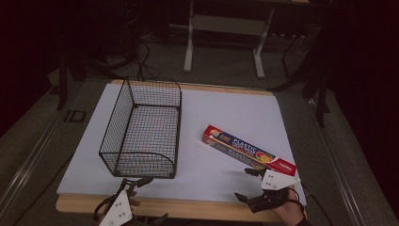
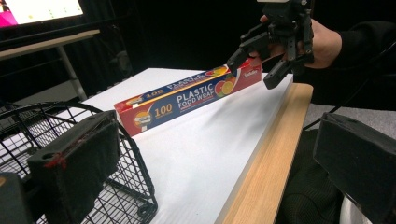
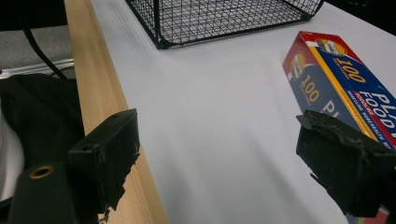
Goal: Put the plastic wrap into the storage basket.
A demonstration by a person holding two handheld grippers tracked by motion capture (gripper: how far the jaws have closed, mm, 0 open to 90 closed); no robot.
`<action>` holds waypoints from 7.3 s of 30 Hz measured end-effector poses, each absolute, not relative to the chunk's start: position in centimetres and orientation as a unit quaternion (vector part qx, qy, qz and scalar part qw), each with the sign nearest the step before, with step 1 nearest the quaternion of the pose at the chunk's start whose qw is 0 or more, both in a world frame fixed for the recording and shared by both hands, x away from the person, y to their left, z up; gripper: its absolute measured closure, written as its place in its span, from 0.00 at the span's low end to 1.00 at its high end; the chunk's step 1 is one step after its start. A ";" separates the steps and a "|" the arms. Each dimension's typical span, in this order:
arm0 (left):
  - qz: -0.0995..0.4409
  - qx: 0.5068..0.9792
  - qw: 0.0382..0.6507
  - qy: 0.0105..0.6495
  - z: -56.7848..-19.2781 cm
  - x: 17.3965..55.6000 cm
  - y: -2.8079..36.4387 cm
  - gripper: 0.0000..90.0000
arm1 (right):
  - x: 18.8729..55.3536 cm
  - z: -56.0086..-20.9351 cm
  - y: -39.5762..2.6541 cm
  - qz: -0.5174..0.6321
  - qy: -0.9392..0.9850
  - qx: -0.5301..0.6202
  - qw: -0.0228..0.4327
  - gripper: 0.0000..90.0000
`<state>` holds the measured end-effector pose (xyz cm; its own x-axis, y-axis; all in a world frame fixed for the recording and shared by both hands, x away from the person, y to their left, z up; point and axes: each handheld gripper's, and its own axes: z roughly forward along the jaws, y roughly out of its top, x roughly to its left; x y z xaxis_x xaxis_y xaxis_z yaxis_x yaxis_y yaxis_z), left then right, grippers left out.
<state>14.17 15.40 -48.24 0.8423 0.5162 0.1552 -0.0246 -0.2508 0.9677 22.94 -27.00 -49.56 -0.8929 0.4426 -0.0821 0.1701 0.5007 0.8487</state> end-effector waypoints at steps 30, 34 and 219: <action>0.231 0.752 0.595 0.163 -48.1 13.8 15.5 0.01 | 24.4 -44.7 -27.6 0.464 0.846 0.172 0.199 0.12; 0.229 0.752 0.596 0.163 -48.1 13.8 15.5 0.01 | 25.4 -44.3 -28.1 0.454 0.851 0.178 0.197 0.11; 0.223 0.762 0.587 0.156 -48.3 13.6 15.2 0.01 | 40.5 -32.0 4.8 0.307 0.845 0.402 0.171 0.44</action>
